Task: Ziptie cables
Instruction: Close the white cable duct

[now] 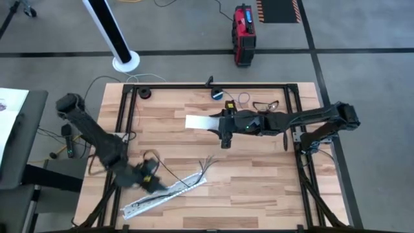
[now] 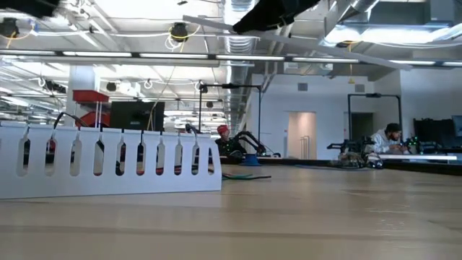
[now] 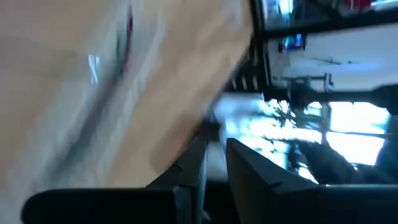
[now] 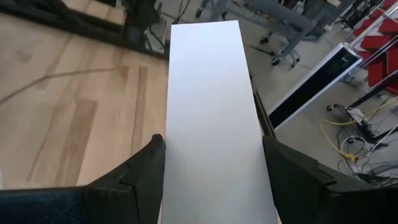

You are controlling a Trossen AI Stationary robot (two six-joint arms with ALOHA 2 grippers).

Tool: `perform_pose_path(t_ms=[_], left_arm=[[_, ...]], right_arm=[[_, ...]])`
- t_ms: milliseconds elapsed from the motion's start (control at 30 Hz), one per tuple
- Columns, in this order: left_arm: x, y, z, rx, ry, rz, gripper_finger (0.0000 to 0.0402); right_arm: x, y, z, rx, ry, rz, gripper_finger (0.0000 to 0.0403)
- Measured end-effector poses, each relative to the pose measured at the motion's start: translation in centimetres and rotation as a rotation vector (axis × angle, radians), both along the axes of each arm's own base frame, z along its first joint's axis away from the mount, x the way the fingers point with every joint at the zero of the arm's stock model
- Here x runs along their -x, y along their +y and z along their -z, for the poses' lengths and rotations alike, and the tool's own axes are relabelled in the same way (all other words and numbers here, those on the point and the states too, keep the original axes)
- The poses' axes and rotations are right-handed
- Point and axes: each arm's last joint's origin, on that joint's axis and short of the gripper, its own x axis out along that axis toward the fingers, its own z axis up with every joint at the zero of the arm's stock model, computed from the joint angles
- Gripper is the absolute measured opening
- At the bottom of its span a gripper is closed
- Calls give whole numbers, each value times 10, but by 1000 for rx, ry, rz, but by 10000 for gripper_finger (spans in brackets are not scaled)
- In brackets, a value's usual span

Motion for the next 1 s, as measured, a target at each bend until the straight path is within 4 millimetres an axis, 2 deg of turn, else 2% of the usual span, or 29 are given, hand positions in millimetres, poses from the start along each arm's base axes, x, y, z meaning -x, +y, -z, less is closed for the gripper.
perform_pose_path(t_ms=[133,367,533,667,733,900,1000], left_arm=[[13,-40,3,108,123,46,56],[30,-105,3,259,451,148,56],[42,-137,23,206,601,211,56],[49,-140,54,62,783,220,56],[54,-137,62,-11,840,206,56],[64,-111,74,-222,945,85,56],[60,-100,84,-232,937,44,56]], right_arm=[[4,0,0,18,37,-8,223],[4,1,2,10,56,-39,222],[4,1,2,0,51,-37,222],[4,1,1,-35,32,-18,222],[4,1,1,-36,30,-16,222],[5,1,-1,-58,14,-6,222],[5,1,-1,-57,20,-5,222]])
